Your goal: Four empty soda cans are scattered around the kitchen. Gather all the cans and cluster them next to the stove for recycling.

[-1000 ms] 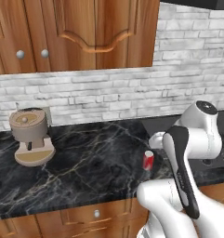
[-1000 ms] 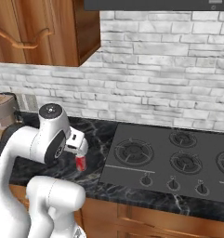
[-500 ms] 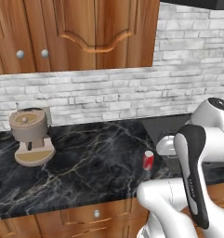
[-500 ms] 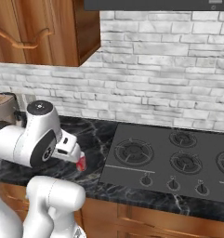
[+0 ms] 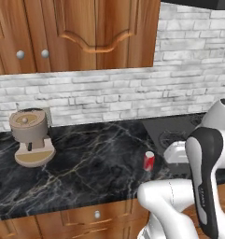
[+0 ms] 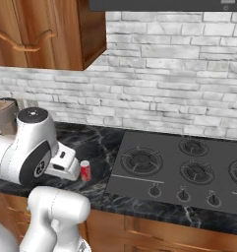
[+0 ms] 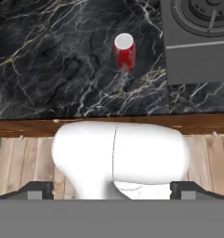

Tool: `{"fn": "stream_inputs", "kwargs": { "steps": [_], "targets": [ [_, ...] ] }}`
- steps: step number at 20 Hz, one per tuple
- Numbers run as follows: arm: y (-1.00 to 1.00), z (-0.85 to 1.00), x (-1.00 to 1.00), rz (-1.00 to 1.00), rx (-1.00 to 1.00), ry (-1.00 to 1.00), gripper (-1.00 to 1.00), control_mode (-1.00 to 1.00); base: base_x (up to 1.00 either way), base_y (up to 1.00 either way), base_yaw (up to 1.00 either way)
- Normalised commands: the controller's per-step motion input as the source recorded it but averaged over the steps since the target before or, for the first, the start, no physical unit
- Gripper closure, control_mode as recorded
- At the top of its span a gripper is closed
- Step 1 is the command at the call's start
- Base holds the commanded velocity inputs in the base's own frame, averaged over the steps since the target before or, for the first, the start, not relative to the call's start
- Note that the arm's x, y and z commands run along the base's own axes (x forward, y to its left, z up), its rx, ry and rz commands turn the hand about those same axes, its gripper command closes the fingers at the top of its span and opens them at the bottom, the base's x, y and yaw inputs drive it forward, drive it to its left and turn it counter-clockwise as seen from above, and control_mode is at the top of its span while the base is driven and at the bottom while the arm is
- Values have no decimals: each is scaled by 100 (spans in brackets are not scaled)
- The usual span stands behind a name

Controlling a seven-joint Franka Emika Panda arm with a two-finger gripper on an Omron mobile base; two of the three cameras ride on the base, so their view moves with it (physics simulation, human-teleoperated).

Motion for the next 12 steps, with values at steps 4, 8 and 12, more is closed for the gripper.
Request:
{"fn": "stream_inputs", "kwargs": {
  "steps": [4, 8, 12],
  "targets": [
    [0, 0, -23, 0, 0, 0, -100, 100, -25, 0, 0],
    [0, 0, 0, 0, 0, 0, -100, 100, -59, -6, 0],
    [0, 0, 0, 0, 0, 0, -100, 100, -43, -46, 0]
  ]
}}
